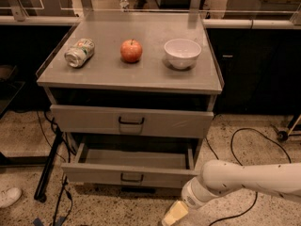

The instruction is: Close middle drawer

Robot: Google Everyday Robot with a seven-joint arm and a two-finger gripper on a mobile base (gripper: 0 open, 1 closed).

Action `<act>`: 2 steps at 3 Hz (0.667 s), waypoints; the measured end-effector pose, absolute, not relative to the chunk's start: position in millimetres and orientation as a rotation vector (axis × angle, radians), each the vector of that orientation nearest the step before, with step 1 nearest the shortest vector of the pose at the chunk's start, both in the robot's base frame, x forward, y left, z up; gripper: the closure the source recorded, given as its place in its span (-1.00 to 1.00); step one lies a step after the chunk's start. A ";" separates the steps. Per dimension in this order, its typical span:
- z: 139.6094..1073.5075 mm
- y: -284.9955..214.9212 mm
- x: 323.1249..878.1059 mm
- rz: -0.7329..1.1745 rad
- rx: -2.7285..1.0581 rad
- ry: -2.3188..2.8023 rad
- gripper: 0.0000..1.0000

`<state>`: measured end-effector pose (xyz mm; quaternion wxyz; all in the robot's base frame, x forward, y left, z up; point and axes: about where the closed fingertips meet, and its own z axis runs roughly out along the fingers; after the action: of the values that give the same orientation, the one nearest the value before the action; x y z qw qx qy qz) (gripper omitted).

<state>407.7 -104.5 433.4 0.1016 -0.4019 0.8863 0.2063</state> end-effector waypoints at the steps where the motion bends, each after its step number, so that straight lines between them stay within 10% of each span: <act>1: 433.4 -104.5 407.7 0.609 -1.187 2.618 -0.82; 2: 433.4 -104.5 407.7 0.609 -1.187 2.618 -0.30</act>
Offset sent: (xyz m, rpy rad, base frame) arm 0.0000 0.0000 0.0000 0.0000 0.0000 0.0000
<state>407.7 -104.5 433.4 0.1016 -0.4019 0.8863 0.2064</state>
